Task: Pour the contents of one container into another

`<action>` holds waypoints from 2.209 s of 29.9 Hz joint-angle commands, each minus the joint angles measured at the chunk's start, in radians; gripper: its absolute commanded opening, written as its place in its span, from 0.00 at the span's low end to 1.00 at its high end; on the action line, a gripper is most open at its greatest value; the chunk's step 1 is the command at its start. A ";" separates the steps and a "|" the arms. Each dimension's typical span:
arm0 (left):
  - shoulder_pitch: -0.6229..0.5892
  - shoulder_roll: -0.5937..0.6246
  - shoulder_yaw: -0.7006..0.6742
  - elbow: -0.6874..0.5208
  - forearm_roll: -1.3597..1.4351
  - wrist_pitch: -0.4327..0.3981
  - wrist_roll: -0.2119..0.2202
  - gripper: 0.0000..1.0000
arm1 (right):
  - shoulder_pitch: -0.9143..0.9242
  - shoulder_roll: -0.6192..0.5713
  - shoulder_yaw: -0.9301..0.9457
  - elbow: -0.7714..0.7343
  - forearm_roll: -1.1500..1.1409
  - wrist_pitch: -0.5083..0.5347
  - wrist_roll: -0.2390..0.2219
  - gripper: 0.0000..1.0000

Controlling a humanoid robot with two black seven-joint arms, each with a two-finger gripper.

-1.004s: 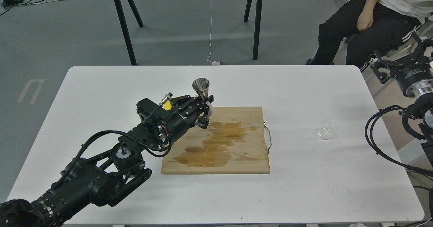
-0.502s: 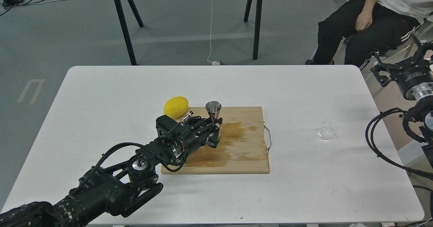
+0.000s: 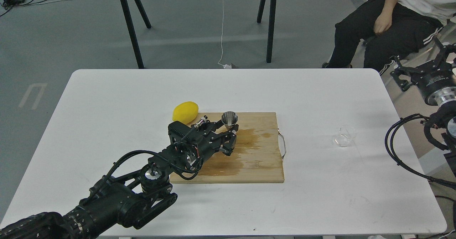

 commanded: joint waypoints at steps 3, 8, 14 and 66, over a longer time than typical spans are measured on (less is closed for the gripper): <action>0.003 0.000 -0.002 -0.021 0.000 0.005 -0.009 0.63 | -0.006 0.000 0.000 -0.001 -0.002 0.000 0.000 1.00; 0.006 0.026 -0.004 -0.073 0.000 0.005 -0.012 0.73 | -0.006 0.000 0.000 -0.001 -0.002 0.000 -0.002 1.00; -0.002 0.063 -0.033 -0.087 0.000 0.005 -0.011 0.81 | -0.007 0.000 0.000 -0.001 -0.002 0.000 -0.002 1.00; 0.016 0.268 -0.697 -0.212 -1.988 -0.451 -0.259 1.00 | -0.640 -0.098 0.008 0.571 0.388 0.000 -0.026 1.00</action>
